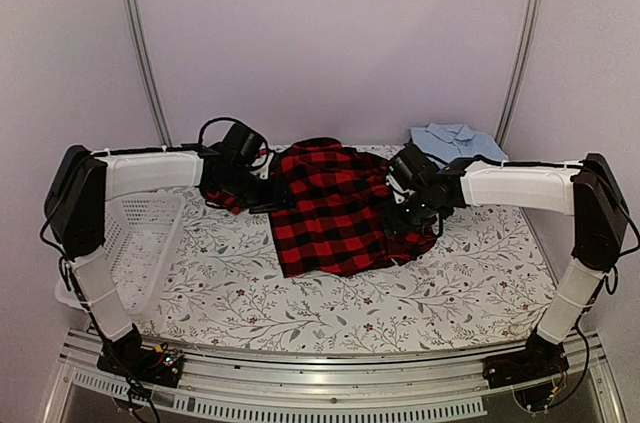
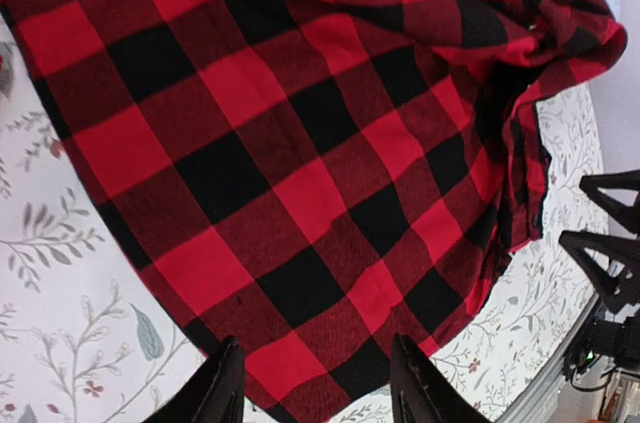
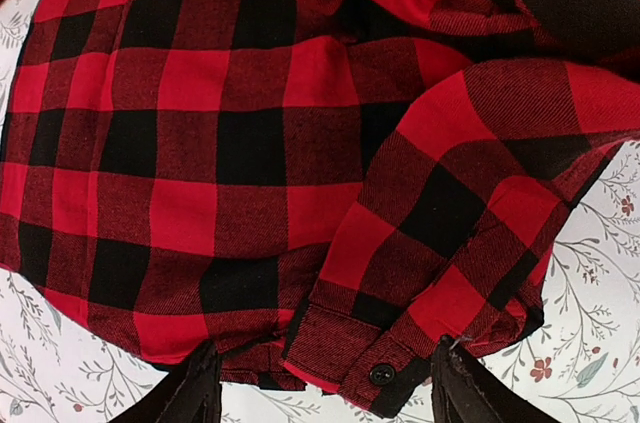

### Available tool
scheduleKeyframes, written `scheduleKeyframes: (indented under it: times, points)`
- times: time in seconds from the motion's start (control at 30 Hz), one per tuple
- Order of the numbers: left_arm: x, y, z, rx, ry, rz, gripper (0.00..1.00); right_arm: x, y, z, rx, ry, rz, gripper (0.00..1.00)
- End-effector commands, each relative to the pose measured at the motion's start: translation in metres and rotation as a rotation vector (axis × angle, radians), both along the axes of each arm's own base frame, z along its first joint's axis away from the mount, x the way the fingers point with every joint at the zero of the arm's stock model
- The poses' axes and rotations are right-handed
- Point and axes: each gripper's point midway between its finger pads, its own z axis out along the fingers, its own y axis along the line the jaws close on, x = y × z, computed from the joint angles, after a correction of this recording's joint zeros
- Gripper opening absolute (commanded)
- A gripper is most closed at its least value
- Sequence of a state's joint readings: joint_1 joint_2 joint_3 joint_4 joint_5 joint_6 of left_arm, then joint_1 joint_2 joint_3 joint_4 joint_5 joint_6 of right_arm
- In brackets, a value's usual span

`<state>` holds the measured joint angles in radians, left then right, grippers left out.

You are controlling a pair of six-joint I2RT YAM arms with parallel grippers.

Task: Fold and stack the long sleeve shirts
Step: Flatten out the crumpled shirt at the center of the board.

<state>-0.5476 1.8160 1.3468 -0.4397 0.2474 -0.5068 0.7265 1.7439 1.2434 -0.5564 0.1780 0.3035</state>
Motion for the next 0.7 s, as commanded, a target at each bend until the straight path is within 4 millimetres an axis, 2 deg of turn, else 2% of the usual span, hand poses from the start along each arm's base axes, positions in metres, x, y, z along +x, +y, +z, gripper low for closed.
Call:
scheduleKeyframes:
  times: [0.0,0.13,0.3,0.4,0.53,0.67]
  points:
    - [-0.028,-0.048,-0.015,-0.105,0.026,-0.072,0.49,0.006,0.003,-0.005,0.047,-0.012,-0.038,0.70]
    - [-0.044,-0.069,-0.046,-0.092,0.088,-0.108,0.46,0.008,0.002,-0.013,0.034,-0.015,-0.050,0.70]
    - [-0.070,-0.070,-0.081,-0.049,0.163,-0.122,0.46,0.013,0.002,-0.016,0.024,-0.029,-0.059,0.70]
    - [-0.088,-0.060,-0.100,-0.014,0.207,-0.127,0.47,0.014,0.002,-0.018,0.023,-0.033,-0.061,0.70]
    - [-0.112,-0.038,-0.116,0.015,0.253,-0.109,0.47,0.014,-0.001,-0.020,0.027,-0.032,-0.066,0.70]
    - [-0.141,-0.009,-0.132,0.056,0.314,-0.077,0.47,0.015,-0.006,-0.025,0.027,-0.027,-0.079,0.71]
